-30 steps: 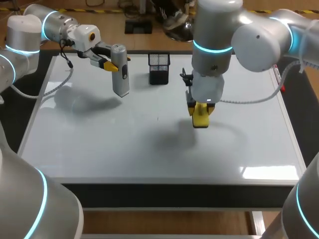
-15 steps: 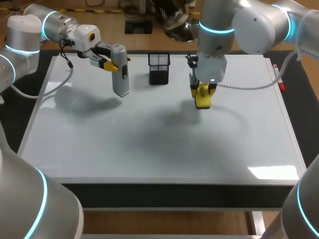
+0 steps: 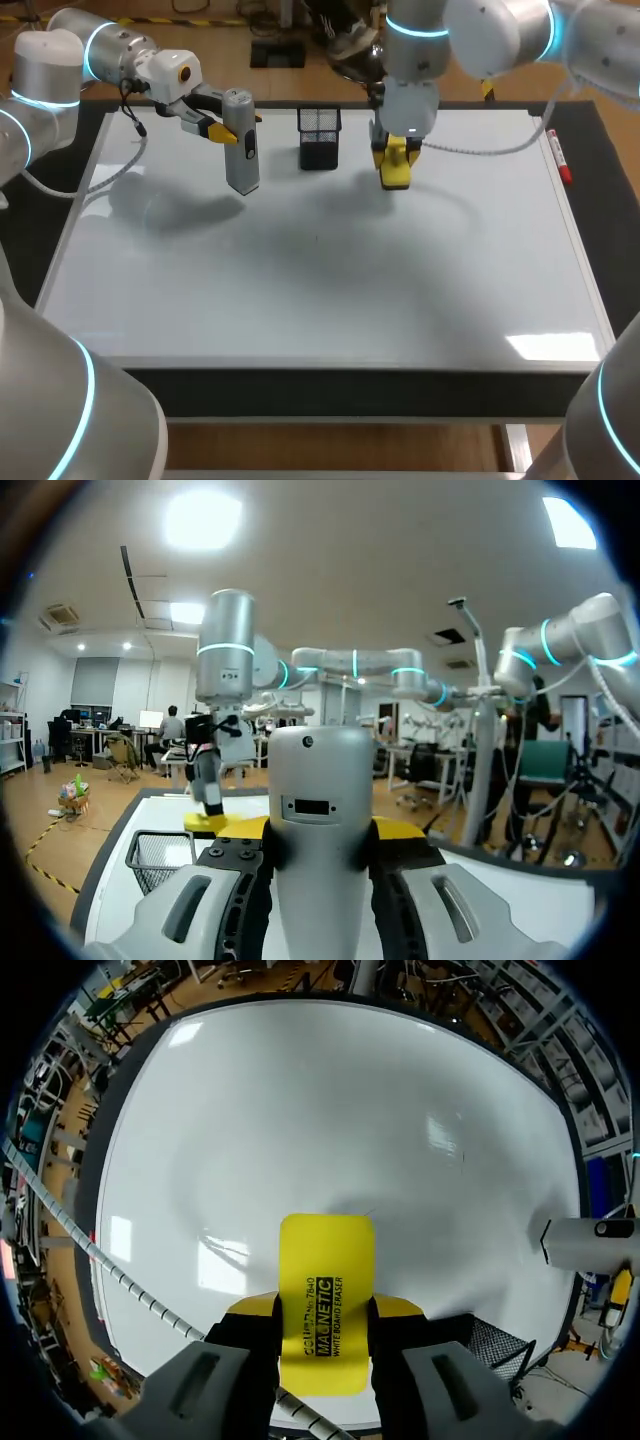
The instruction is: Pick up the inspection probe, press it on each red-marked spot on the whiteboard one by one, put down the probe, pick up the eraser, and wipe off all the red marks.
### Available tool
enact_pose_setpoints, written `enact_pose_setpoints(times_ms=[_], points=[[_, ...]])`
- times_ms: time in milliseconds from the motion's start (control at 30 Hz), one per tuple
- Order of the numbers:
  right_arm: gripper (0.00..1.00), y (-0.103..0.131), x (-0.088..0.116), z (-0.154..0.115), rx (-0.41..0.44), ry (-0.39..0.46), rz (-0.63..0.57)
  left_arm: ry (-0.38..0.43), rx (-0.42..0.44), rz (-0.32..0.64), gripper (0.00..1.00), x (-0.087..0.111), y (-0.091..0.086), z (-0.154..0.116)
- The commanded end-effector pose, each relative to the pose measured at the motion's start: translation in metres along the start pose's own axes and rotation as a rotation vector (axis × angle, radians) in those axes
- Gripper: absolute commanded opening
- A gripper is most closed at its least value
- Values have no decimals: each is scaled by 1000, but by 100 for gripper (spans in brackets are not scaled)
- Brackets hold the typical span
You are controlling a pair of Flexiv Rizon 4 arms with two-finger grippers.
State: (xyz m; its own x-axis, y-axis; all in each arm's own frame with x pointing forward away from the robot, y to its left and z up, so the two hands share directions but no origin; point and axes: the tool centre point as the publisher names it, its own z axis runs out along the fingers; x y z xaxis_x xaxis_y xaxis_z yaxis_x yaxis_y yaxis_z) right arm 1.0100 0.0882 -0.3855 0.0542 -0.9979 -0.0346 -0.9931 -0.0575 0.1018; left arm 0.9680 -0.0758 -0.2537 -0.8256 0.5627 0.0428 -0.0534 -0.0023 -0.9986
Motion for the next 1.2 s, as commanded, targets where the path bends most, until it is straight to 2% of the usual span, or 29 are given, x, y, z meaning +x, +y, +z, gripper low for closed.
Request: enact_pose_setpoints(times_ms=[33,433,1167,1200], points=[[0,-25,-2,7,-63,1,6,12,1,-2,0,-3,-1,-4],[0,-61,-7,20,-69,9,2,12,1,-2,0,-3,-1,-4],[0,-76,-1,34,-59,30,29,12,1,-2,0,-3,-1,-4],[10,-75,-1,34,-62,34,39,12,1,-2,0,-3,-1,-4]])
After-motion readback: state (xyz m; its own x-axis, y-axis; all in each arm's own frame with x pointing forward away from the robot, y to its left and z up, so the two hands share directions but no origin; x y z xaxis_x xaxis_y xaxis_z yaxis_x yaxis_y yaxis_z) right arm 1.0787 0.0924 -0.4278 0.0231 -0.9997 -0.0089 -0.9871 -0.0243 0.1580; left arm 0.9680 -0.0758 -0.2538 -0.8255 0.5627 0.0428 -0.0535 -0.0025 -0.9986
